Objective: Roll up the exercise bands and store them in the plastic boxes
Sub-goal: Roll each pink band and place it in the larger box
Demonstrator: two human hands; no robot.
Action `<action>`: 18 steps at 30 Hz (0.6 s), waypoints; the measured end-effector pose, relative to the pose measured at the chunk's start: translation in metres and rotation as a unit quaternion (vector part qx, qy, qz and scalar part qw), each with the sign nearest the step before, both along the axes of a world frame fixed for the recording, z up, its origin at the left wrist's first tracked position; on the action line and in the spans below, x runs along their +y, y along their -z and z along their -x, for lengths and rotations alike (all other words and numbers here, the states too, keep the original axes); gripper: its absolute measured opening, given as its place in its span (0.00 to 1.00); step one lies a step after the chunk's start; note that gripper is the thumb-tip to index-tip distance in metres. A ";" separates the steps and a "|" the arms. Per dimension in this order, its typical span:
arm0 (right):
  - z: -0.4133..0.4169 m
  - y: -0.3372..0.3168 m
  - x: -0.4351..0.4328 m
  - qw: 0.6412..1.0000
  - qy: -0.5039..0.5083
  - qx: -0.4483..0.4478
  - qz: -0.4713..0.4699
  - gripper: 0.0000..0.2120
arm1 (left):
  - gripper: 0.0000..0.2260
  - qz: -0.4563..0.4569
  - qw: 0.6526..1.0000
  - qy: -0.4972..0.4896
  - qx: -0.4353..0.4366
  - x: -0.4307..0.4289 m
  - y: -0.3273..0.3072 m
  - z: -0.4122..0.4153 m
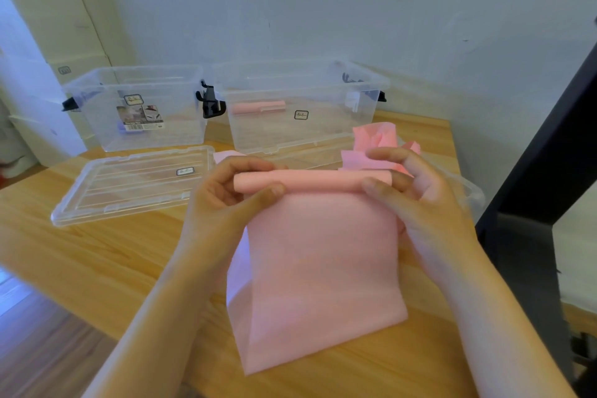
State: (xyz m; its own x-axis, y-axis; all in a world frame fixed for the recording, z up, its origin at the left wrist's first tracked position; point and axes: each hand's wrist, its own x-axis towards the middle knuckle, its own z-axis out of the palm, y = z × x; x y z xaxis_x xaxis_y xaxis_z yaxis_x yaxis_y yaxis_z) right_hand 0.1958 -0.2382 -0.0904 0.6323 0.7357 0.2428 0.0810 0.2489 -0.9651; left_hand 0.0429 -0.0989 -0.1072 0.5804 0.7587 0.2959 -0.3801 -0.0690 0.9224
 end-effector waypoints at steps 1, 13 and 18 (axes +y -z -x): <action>0.001 0.000 0.000 1.000 0.005 -0.015 0.018 0.11 | 0.13 -0.011 1.000 -0.011 -0.001 -0.002 -0.001 0.000; -0.003 0.002 0.001 0.997 0.075 -0.009 -0.001 0.04 | 0.19 0.021 0.995 -0.097 -0.002 -0.005 0.000 -0.001; -0.002 0.002 0.003 0.997 0.082 0.010 0.002 0.04 | 0.11 -0.019 0.985 -0.172 -0.010 -0.014 0.001 -0.004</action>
State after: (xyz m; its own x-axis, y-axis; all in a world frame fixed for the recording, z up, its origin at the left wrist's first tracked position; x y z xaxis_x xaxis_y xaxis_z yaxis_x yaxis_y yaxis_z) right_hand 0.1975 -0.2348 -0.0924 0.7491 0.6228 0.2256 0.1002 0.2301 -0.9680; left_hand 0.0473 -0.1129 -0.1081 0.2838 0.8979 0.3366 -0.3459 -0.2315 0.9093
